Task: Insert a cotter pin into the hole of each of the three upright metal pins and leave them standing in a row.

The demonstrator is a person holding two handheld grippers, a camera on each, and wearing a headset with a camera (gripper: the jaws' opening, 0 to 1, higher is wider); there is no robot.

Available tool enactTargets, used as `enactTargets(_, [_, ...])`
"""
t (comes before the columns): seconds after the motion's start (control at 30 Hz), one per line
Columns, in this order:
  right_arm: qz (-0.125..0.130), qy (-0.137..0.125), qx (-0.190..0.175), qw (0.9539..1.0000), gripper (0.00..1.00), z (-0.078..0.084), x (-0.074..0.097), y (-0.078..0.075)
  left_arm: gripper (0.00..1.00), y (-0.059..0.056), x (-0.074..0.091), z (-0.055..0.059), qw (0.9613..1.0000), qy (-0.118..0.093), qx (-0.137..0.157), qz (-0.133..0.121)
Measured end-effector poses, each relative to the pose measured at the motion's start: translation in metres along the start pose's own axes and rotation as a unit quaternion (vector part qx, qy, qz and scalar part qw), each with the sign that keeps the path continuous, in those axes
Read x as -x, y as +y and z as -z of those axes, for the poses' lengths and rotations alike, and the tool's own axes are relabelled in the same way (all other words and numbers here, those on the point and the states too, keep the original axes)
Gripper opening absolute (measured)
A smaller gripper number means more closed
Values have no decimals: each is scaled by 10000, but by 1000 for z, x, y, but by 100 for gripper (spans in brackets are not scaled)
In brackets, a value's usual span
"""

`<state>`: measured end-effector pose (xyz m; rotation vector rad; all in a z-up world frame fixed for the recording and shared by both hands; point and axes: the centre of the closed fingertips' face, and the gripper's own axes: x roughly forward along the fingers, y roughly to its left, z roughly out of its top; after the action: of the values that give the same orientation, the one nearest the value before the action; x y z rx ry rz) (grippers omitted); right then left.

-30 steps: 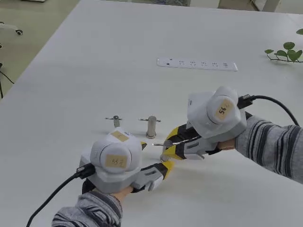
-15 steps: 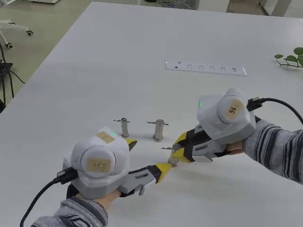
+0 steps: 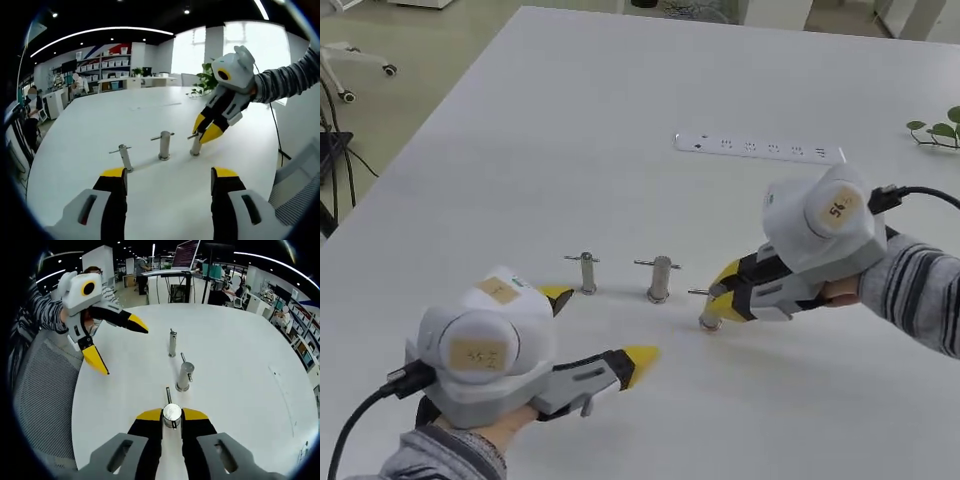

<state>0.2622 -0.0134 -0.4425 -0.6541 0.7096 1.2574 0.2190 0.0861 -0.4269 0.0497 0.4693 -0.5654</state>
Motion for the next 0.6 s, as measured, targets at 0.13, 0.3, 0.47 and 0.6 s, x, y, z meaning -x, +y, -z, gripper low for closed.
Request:
enactTargets(0.13, [10, 93, 35, 9999, 8, 3, 2, -6, 67, 10, 4, -1, 10000, -35, 61, -49])
enactTargets(0.3, [30, 151, -7, 9999, 8, 6, 3, -15, 69, 21, 6, -6, 9998, -118, 126, -80])
enactTargets(0.47, [49, 256, 45, 9997, 8, 11, 2, -22, 72, 28, 7, -6, 9998, -111, 142, -108])
enactTargets(0.6, [39, 296, 19, 9996, 8, 15, 1, -25, 73, 31, 8, -5, 9998, -98, 131, -152])
